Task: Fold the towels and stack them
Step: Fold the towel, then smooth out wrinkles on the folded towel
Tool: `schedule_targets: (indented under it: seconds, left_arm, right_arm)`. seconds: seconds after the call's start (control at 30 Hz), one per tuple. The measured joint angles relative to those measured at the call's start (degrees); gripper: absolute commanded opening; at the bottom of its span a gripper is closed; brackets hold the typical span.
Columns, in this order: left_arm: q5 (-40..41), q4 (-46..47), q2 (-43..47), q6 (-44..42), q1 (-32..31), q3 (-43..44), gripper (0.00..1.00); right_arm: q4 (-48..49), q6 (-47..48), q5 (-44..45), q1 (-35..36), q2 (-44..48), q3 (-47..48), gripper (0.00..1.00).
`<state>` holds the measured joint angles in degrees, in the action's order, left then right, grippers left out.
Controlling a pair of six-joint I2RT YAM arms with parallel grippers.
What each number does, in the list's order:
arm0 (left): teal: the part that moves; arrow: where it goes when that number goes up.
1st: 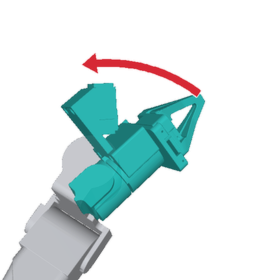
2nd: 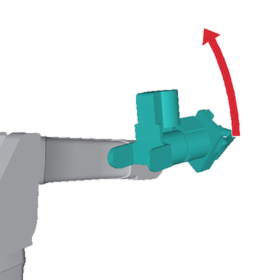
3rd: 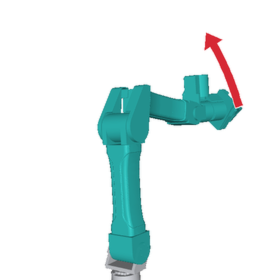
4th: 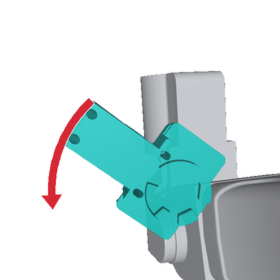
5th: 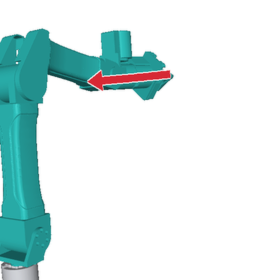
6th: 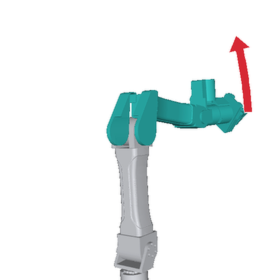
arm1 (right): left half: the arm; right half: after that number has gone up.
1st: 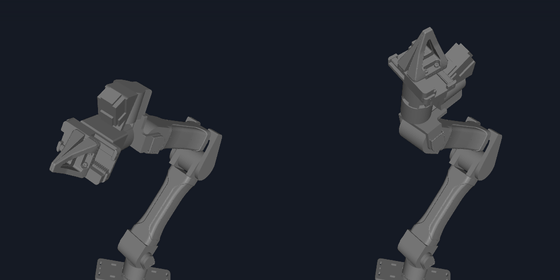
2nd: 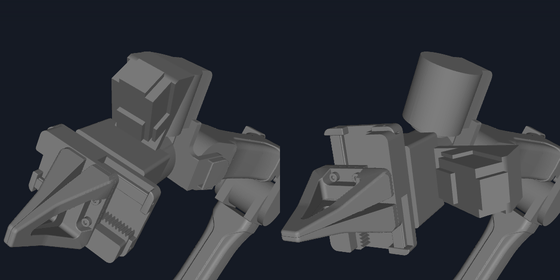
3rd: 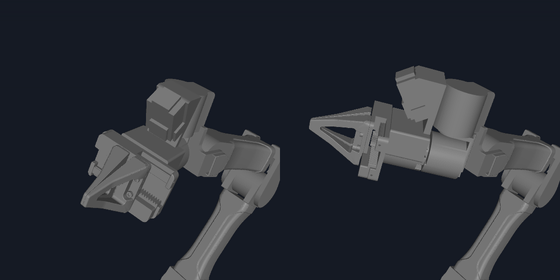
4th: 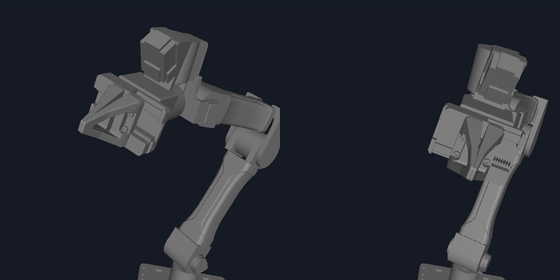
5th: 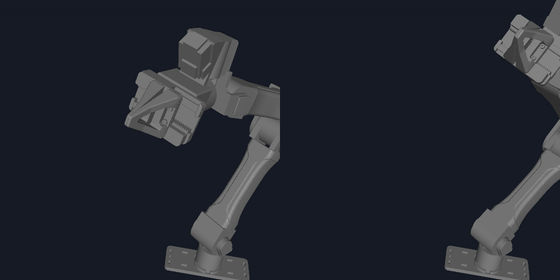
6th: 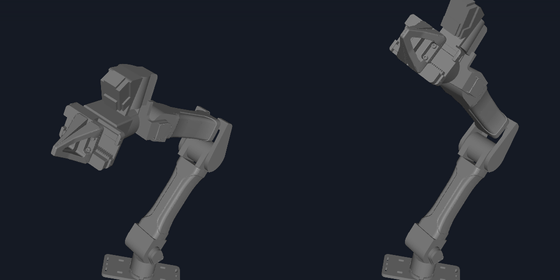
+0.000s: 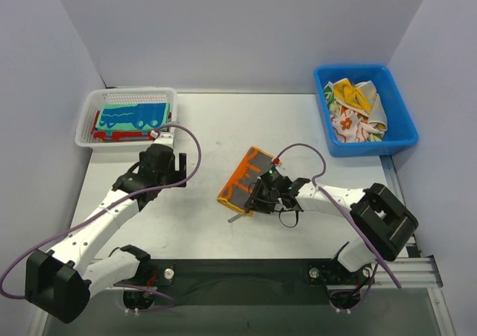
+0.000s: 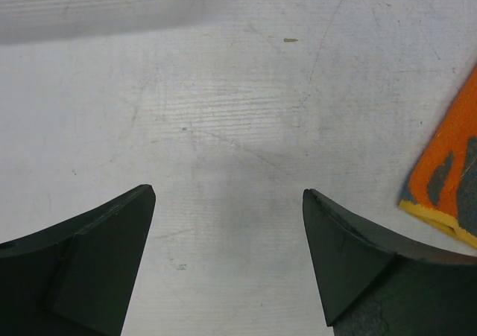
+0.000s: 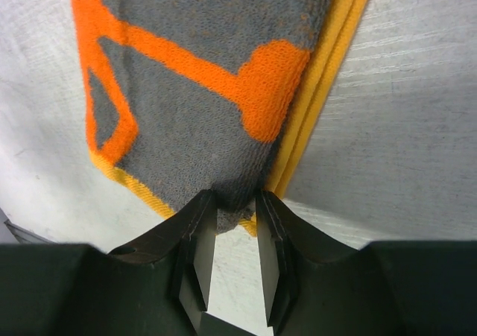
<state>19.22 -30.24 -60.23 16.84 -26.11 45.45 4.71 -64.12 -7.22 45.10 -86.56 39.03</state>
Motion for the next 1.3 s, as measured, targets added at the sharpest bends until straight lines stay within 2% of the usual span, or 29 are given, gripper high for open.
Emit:
schedule_targets:
  seconds: [0.23, 0.33, 0.67, 0.87, 0.97, 1.17, 1.3]
  left_arm:
    - [0.04, 0.00, 0.00, -0.22, 0.13, 0.00, 0.91]
    - [0.04, 0.00, 0.00, -0.46, 0.26, 0.00, 0.91]
    - [0.04, 0.00, 0.00, -0.61, 0.33, 0.00, 0.91]
    - [0.00, 0.00, 0.00, -0.76, 0.33, 0.00, 0.90]
    - [-0.57, 0.00, -0.02, -0.72, 0.33, 0.00, 0.85]
    - [-7.10, 0.13, -0.39, 2.51, -0.11, 0.00, 0.80]
    - [-10.62, 2.51, -1.64, 7.65, -4.37, -0.63, 0.81]
  right_arm:
    - [0.13, -0.13, 0.37, 0.07, -1.18, 0.02, 0.05]
    - [-0.39, 0.50, 0.72, 0.20, -0.79, 0.15, 0.00]
    - [-6.05, 4.39, 2.38, 0.37, 6.32, 3.74, 0.00]
    - [-8.26, 5.05, 2.29, 0.35, 6.54, 3.32, 0.00]
    - [-8.35, 5.29, 1.90, 0.02, 5.29, 2.43, 0.00]
    - [-6.45, 5.29, -0.79, -1.29, -0.13, 0.33, 0.00]
    - [-4.81, 5.33, -1.33, -1.68, -0.13, -0.02, 0.00]
